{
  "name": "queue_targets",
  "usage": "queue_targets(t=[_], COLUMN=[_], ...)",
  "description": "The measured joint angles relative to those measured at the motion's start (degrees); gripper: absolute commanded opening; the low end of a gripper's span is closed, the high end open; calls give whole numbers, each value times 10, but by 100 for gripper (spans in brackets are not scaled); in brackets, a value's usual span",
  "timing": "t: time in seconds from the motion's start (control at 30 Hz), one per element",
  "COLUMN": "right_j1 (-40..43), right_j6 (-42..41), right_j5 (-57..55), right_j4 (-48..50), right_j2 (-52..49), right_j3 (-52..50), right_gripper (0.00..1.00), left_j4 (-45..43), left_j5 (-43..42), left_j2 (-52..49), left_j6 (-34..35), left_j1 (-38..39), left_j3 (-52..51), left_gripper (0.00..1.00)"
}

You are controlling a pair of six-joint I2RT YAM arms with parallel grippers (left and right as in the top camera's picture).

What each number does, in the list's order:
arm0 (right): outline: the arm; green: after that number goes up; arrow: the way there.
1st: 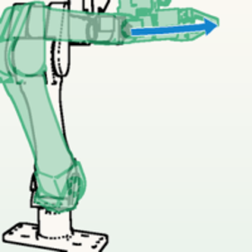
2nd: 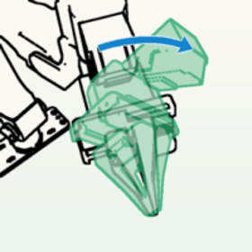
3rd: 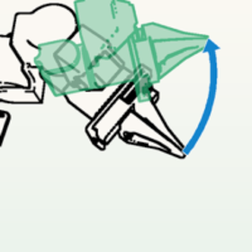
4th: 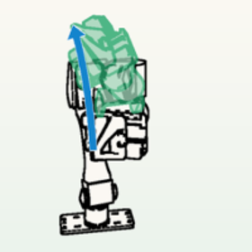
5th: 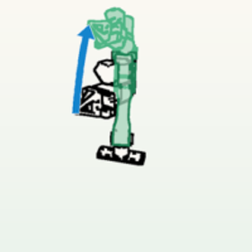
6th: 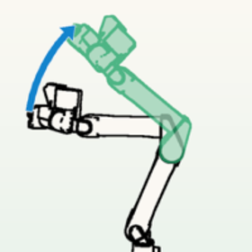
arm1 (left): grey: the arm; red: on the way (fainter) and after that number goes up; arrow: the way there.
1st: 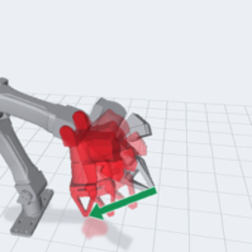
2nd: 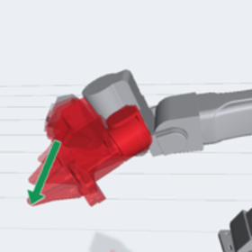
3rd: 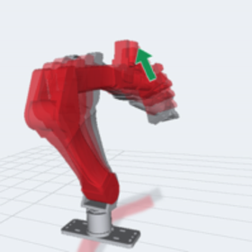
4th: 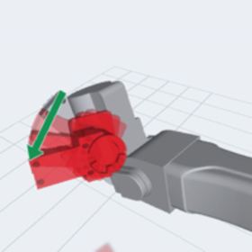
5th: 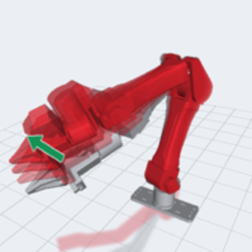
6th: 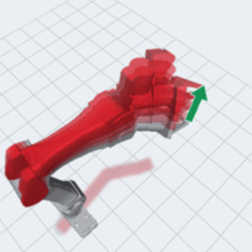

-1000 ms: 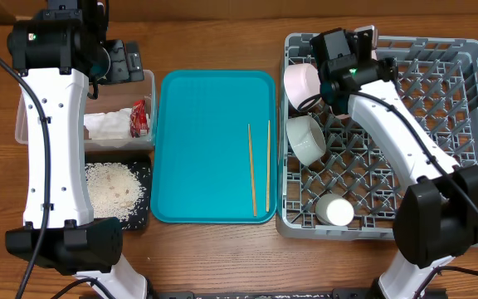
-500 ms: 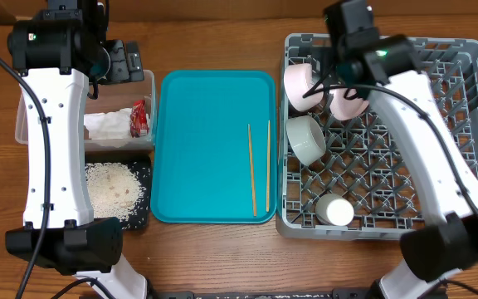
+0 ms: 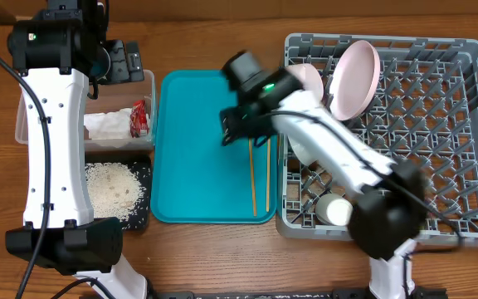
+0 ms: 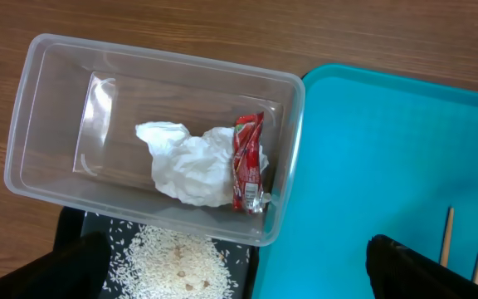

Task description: Sort waste into correct bins and load items into the dishwasher

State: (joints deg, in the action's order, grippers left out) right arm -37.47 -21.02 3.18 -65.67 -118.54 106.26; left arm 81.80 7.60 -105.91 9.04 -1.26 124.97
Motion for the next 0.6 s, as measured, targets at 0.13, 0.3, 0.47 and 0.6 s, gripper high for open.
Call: queue_targets(t=[0.13, 0.3, 0.47, 0.6], right_j1=[-12, 6, 28, 28], right_j6=[-50, -82, -92, -92], right_j5=[-28, -41, -37, -31], right_j4=[6, 11, 17, 26], right_j2=[-57, -102, -137, -141], right_j3=[-1, -1, -1, -1], right_gripper=[66, 61, 39, 8], left_j4=[0, 0, 0, 0], left_j5=[0, 0, 0, 0], left_j2=[0, 0, 0, 0], left_j6=[0, 0, 0, 0], left_j1=[0, 0, 0, 0], left_j3=[0, 0, 0, 0], left_gripper=[100, 100, 100, 100])
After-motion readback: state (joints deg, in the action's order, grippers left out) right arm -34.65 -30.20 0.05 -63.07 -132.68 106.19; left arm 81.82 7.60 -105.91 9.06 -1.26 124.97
